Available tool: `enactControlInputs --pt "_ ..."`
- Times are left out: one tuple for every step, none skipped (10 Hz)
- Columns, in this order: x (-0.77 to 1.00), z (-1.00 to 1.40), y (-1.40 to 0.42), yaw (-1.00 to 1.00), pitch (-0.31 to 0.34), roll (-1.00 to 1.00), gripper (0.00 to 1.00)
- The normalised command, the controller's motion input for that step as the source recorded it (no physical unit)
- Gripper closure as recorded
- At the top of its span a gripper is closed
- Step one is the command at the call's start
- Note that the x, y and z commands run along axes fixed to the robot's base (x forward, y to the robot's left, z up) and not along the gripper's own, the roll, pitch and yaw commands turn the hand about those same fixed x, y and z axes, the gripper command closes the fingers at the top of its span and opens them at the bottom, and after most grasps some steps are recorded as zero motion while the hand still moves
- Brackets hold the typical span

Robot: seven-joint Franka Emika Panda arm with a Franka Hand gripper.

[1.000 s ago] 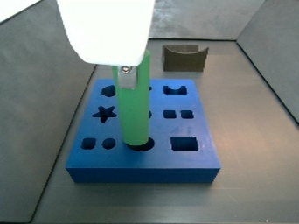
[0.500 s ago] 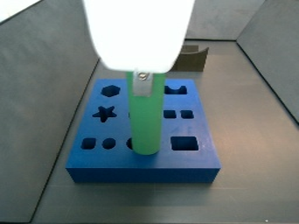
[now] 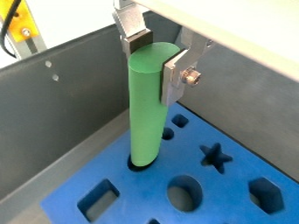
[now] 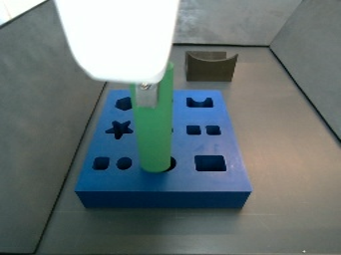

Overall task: Pick up the oval object. Move up. Place the oval object on the fixture. Regrasp the oval object. Move to above the board. Insert the oval object.
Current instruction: Insert the oval object.

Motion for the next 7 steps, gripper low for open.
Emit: enactControlInputs --pt "0.00 -0.31 -0.17 0.00 -0.056 -0.08 1.00" --pt "0.02 -0.31 0.00 0.00 0.000 -0.06 1.00" --pt "0.00 -0.27 0.18 -0.04 0.000 -0.03 1.00" --pt "-0.14 -0.20 0.28 0.00 0.000 0.00 1.00" --pt "-0.07 -0.07 0.05 0.00 0.000 -0.02 1.00" --pt "0.00 0.00 0.00 0.00 -0.001 -0.02 1.00" --pt "0.13 -0.13 -0.04 -0.01 0.000 -0.04 1.00"
